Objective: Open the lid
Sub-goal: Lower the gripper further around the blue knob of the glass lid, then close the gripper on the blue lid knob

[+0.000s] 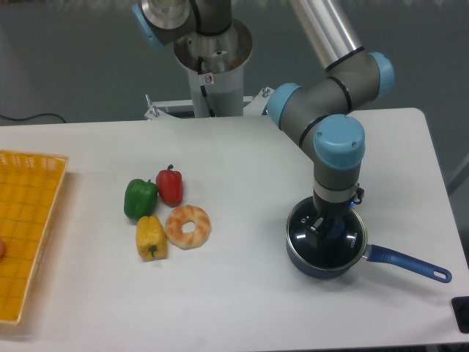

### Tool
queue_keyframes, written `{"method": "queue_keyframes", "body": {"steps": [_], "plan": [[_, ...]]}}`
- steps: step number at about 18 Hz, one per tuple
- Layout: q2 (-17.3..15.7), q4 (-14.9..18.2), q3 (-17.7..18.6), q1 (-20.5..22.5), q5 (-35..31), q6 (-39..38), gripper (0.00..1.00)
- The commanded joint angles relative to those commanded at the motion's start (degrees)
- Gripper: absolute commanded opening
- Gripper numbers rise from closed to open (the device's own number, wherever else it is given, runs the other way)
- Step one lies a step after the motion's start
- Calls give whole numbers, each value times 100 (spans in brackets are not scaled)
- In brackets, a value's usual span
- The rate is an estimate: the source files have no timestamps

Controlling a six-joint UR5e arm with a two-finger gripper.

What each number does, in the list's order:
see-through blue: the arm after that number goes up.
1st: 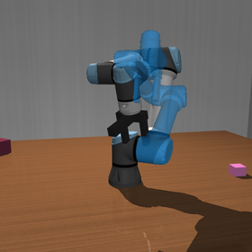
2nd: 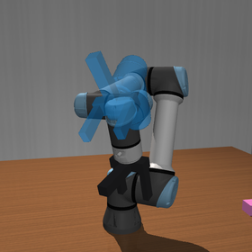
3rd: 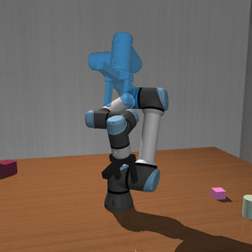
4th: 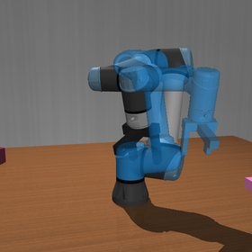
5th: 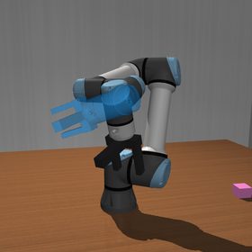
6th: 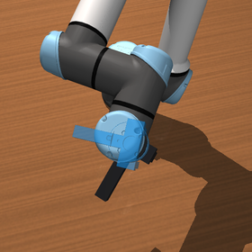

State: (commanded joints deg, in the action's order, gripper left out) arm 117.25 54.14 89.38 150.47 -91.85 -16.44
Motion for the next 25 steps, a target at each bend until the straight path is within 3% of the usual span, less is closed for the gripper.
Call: {"method": "queue_keyframes", "body": {"steps": [12, 25], "plan": [[-79, 18, -17, 0, -18, 9, 85], [-123, 18, 26, 0, 9, 18, 75]]}}
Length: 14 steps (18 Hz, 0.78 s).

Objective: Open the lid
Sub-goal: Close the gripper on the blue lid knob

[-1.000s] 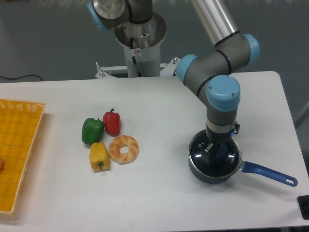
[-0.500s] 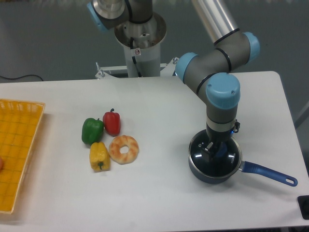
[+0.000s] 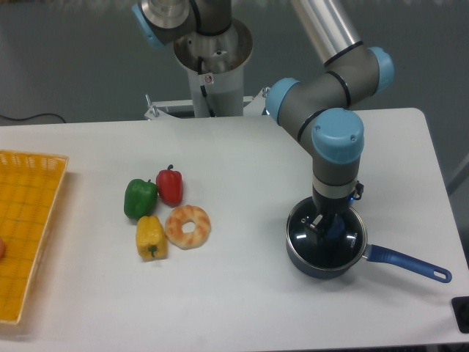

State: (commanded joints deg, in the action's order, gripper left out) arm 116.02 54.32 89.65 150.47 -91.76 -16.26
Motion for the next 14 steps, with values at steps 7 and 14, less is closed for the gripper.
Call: {"method": "queue_keyframes", "body": {"steps": [7, 14], "plan": [[0, 0, 0, 9, 0, -9, 71], [0, 0, 0, 9, 0, -35, 63]]}}
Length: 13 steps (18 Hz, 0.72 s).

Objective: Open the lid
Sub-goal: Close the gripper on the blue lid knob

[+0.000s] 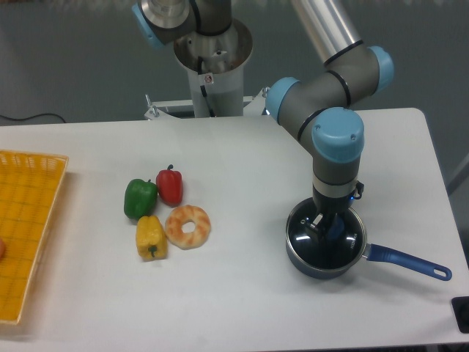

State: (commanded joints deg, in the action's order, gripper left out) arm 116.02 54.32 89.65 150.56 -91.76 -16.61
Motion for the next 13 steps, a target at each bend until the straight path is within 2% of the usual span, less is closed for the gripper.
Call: {"method": "queue_keyframes", "body": {"steps": [5, 13], "plan": [[-9, 0, 0, 0, -9, -18, 55], [-123, 17, -44, 18, 17, -9, 53]]}}
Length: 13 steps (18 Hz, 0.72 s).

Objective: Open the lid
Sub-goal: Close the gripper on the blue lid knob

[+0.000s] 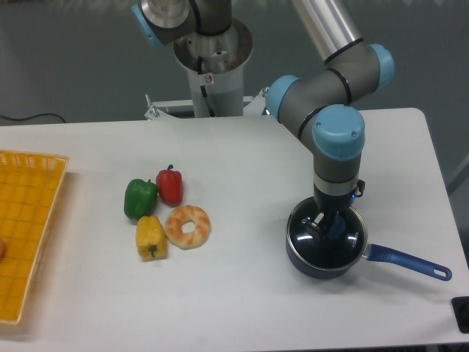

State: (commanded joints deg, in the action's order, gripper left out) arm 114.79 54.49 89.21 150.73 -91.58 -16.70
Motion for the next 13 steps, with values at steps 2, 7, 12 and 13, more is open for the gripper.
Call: {"method": "queue_keyframes", "body": {"steps": [2, 7, 12, 13], "plan": [[-18, 18, -9, 9, -9, 0, 53], [-70, 44, -18, 0, -35, 9, 53], [-106, 62, -18, -9, -53, 9, 53], [-106, 114, -18, -9, -61, 18, 53]]}}
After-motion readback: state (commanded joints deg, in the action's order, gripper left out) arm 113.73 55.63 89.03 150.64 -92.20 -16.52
